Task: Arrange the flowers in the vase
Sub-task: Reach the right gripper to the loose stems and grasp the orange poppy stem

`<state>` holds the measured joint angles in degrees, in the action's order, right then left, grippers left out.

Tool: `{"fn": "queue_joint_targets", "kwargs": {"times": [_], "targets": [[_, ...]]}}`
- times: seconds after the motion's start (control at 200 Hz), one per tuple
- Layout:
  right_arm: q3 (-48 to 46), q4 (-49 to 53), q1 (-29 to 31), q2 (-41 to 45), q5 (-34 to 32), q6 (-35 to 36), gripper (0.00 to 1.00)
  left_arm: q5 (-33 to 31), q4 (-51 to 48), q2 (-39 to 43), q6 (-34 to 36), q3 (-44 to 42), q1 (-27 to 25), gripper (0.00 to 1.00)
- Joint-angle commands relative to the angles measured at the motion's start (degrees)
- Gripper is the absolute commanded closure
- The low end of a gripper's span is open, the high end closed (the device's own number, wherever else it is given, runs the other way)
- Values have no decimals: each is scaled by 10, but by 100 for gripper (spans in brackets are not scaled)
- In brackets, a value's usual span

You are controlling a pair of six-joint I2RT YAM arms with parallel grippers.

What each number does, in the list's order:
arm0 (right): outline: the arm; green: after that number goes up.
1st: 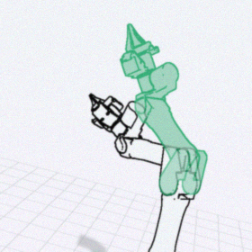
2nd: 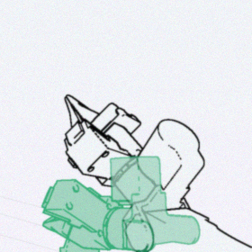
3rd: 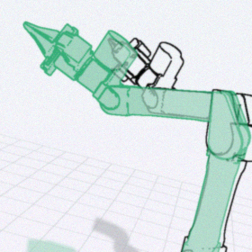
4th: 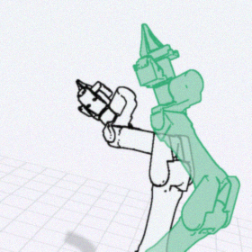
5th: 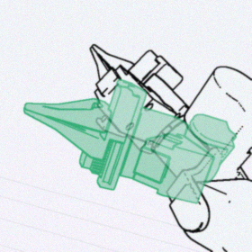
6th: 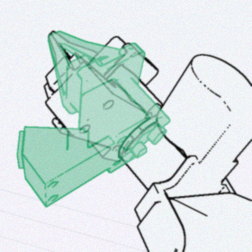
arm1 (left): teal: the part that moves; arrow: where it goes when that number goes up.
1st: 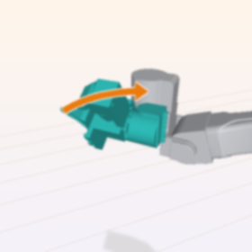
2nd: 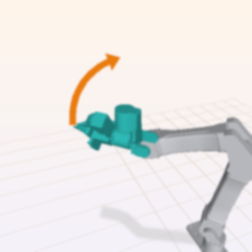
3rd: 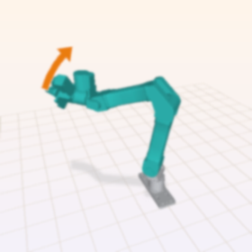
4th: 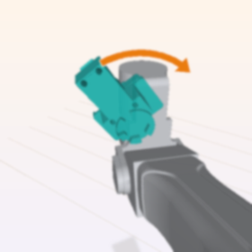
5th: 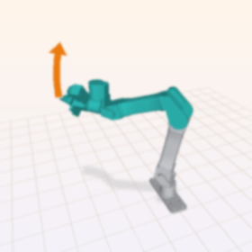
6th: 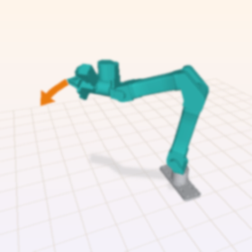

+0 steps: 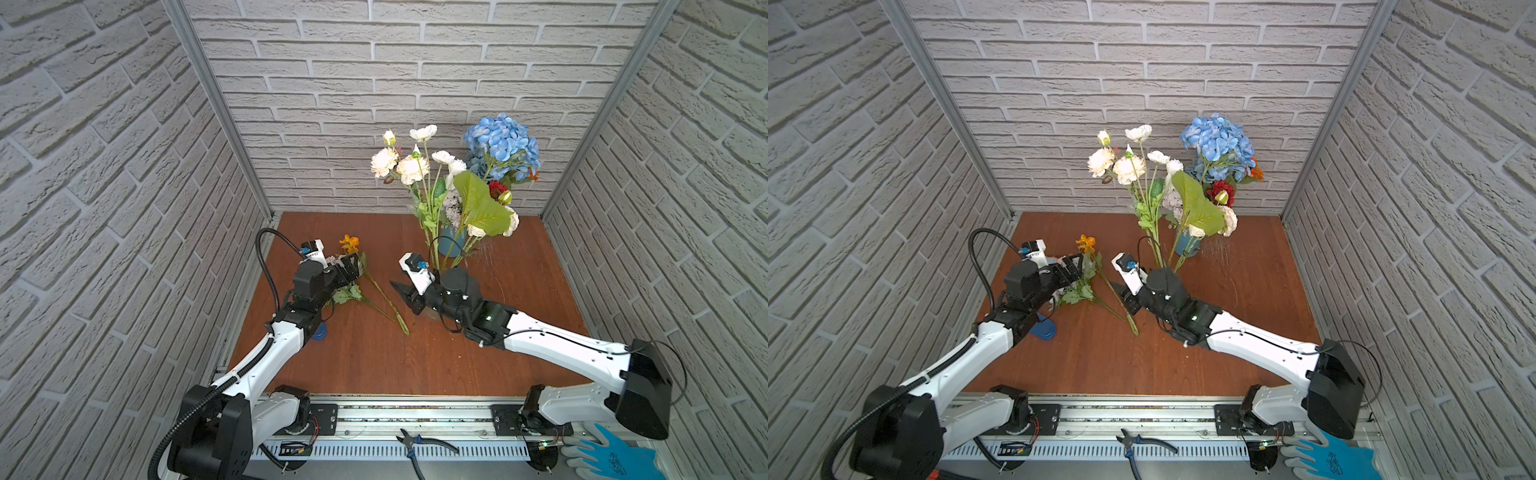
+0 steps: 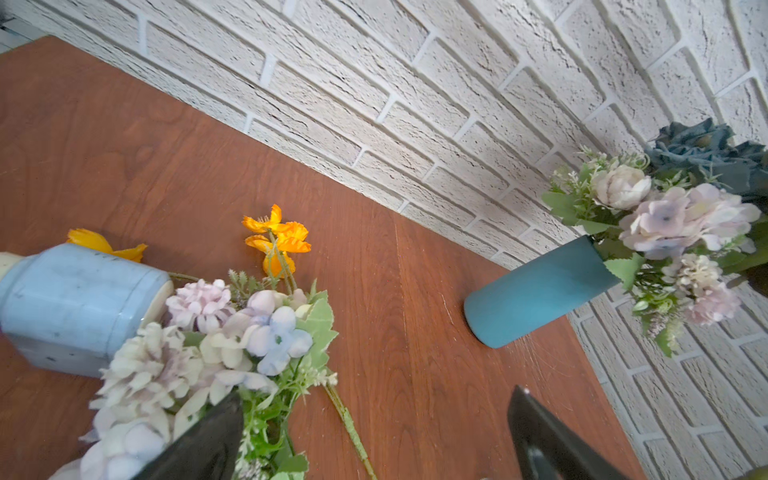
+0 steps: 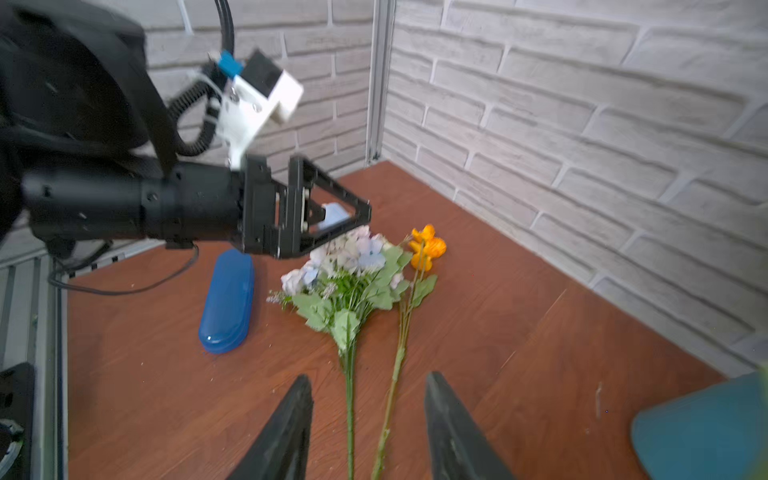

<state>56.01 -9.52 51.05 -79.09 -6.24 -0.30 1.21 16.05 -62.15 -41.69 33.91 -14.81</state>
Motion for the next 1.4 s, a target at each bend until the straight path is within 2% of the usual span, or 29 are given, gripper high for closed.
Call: {"fn": "queue_joint_targets", "kwargs": {"times": [0.0,0.35,0.46,0.6,0.91,1.07,1.225,1.395], "targets": [[41,4,8,-70,-6,-41,53,-13,-2,30,-4,-16,21,2],[208,152,7,-277,-108,-50,55,-17,-22,74,-12,-55,61,2],[252,204,8,-328,-113,-42,55,-12,-16,74,-12,-60,65,2],[314,288,1,-385,-115,-65,54,-10,-10,70,-8,-60,69,2],[363,354,-19,-441,-109,-89,56,-3,-1,65,-9,-65,72,2],[356,351,-32,-448,-90,-105,63,-3,0,67,-11,-65,72,2],[353,350,-34,-453,-85,-107,75,-2,4,66,-14,-65,72,2],[354,353,-36,-460,-78,-115,77,0,3,66,-15,-63,72,2]]}}
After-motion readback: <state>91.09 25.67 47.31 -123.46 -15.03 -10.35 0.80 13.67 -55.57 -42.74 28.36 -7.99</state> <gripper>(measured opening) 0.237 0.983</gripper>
